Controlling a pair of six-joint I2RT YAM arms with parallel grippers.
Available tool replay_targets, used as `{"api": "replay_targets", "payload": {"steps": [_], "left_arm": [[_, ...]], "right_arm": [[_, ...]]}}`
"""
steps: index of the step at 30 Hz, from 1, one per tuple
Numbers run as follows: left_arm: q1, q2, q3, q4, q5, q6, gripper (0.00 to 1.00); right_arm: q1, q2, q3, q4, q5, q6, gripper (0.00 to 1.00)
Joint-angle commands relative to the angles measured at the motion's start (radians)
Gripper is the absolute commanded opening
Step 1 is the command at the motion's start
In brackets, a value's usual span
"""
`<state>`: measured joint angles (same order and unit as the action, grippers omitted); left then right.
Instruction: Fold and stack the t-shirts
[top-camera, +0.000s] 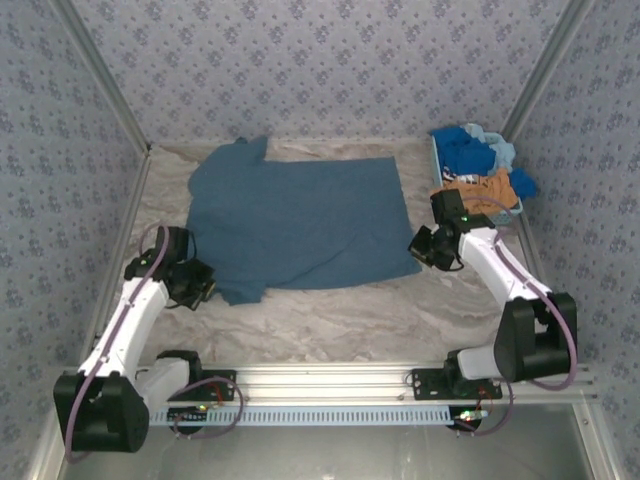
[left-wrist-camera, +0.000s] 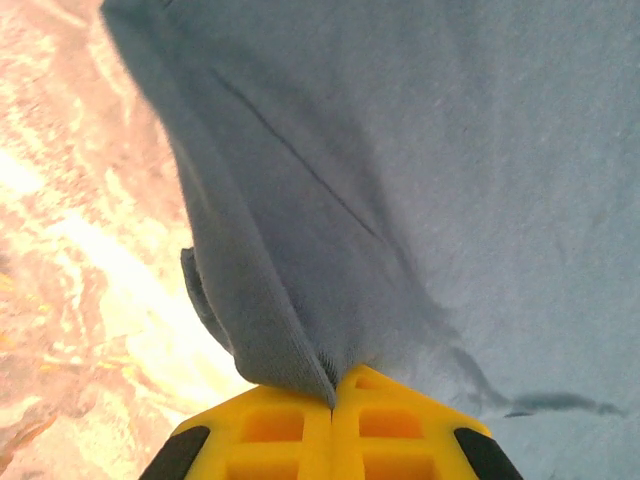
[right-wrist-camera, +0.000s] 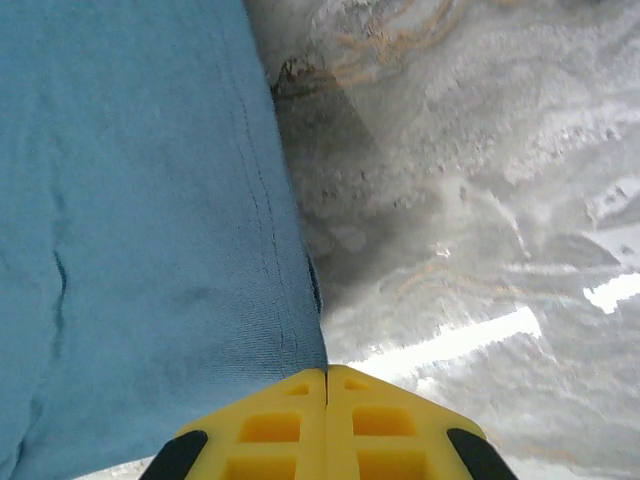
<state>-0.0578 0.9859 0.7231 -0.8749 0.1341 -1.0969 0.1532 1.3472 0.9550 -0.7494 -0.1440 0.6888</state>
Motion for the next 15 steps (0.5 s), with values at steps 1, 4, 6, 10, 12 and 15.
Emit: {"api": "replay_targets", "payload": {"steps": [1,4,6,10,12,15], "left_arm": [[0.009,-0.026,-0.033,-0.091,0.004,-0.055,0.03],[0.009,-0.046,-0.045,-0.114,0.005,-0.067,0.03],[0.009,-0.055,-0.048,-0.127,-0.015,-0.067,0.03],[-0.011,-0.066,-0.043,-0.193,-0.068,-0.099,0.00],[-0.041,-0.104,-0.019,-0.238,-0.125,-0.127,0.00],[-0.076,-0.170,-0.005,-0.311,-0.175,-0.194,0.00]], "right_arm": [[0.007,-0.036,-0.056,-0.116,0.027,-0.002,0.00],[0.011,-0.065,-0.094,-0.134,0.042,0.003,0.00],[0.011,-0.071,-0.118,-0.129,0.055,0.006,0.00],[0.011,-0.047,-0.122,-0.160,0.115,0.010,0.00],[0.022,-0.059,-0.119,-0.172,0.146,0.016,0.00],[0.033,-0.065,-0.127,-0.158,0.145,0.023,0.00]]}}
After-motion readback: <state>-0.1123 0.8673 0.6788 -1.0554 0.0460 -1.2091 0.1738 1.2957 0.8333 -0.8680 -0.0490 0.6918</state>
